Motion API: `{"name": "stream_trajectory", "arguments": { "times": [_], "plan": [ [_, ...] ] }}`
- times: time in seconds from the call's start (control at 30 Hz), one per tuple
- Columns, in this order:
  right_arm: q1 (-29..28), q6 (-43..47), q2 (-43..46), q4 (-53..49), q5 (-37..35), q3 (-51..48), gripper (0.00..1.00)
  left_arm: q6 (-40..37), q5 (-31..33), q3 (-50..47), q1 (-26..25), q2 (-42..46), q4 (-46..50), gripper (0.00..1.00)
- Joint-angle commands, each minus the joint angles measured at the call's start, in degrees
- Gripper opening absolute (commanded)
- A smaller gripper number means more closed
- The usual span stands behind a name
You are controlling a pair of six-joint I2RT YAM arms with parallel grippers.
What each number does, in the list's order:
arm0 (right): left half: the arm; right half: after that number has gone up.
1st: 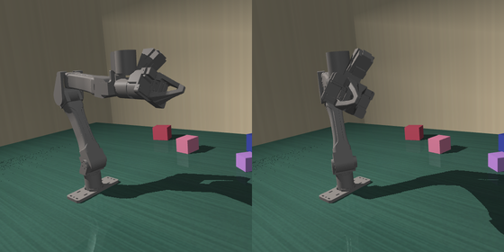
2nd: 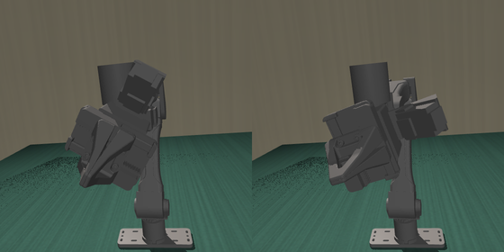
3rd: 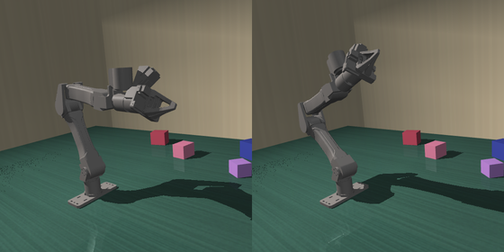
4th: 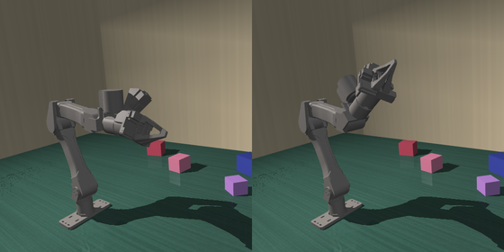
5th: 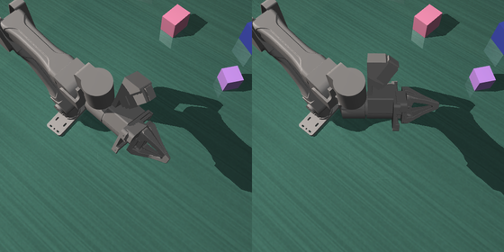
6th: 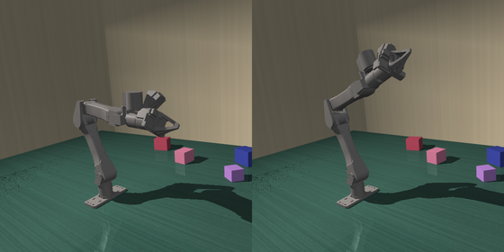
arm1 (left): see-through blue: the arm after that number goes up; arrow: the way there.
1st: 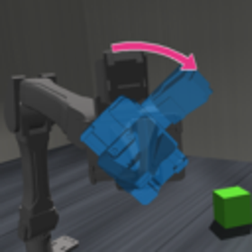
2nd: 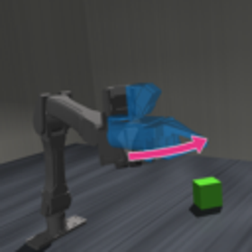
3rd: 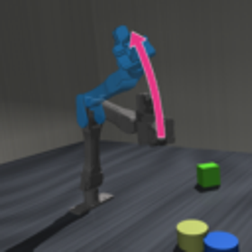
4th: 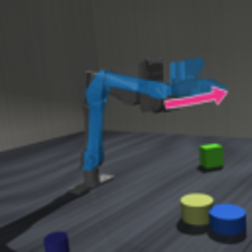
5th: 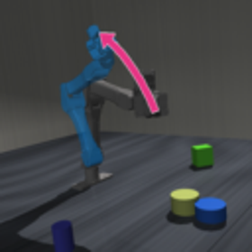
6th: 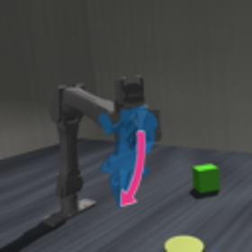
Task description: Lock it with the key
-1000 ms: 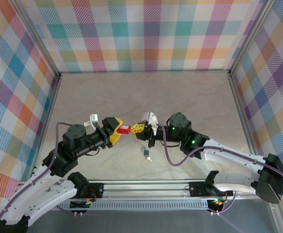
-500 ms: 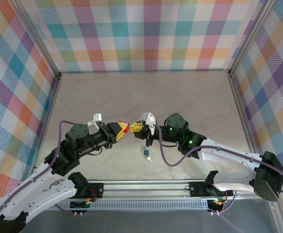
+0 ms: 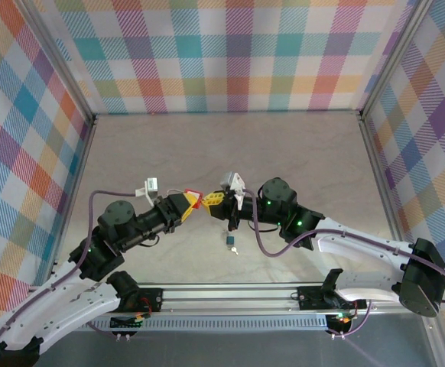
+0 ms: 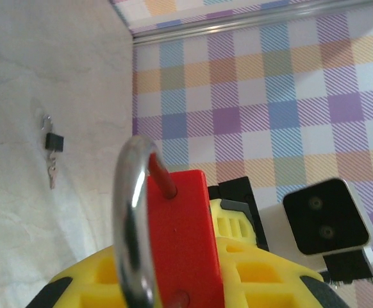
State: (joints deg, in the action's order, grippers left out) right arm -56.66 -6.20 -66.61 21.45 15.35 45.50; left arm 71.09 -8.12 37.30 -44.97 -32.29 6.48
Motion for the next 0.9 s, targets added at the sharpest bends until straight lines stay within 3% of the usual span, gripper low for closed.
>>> {"name": "stream_trajectory", "arguments": {
  "times": [0.0, 0.17, 0.37, 0.87],
  "plan": [
    [-0.33, -7.57, 0.81, 3.1, 1.37, 2.15, 0.0, -8.41, -1.5, -2.65, -0.79, 1.57, -7.93, 0.0],
    [0.08, -14.5, 0.89, 4.77, 2.6, 2.98, 0.0, -11.53, -5.64, -8.67, -0.87, 2.32, -21.15, 0.0],
    [2.0, -23.79, 0.7, 9.41, 3.29, 2.12, 0.0, -15.27, -7.54, -12.51, -1.28, 4.67, -28.97, 0.0],
    [12.09, -48.72, -1.05, 21.84, 8.88, -0.45, 0.0, -19.31, -10.2, -16.56, -1.33, 7.88, -32.12, 0.0]
  ]
}}
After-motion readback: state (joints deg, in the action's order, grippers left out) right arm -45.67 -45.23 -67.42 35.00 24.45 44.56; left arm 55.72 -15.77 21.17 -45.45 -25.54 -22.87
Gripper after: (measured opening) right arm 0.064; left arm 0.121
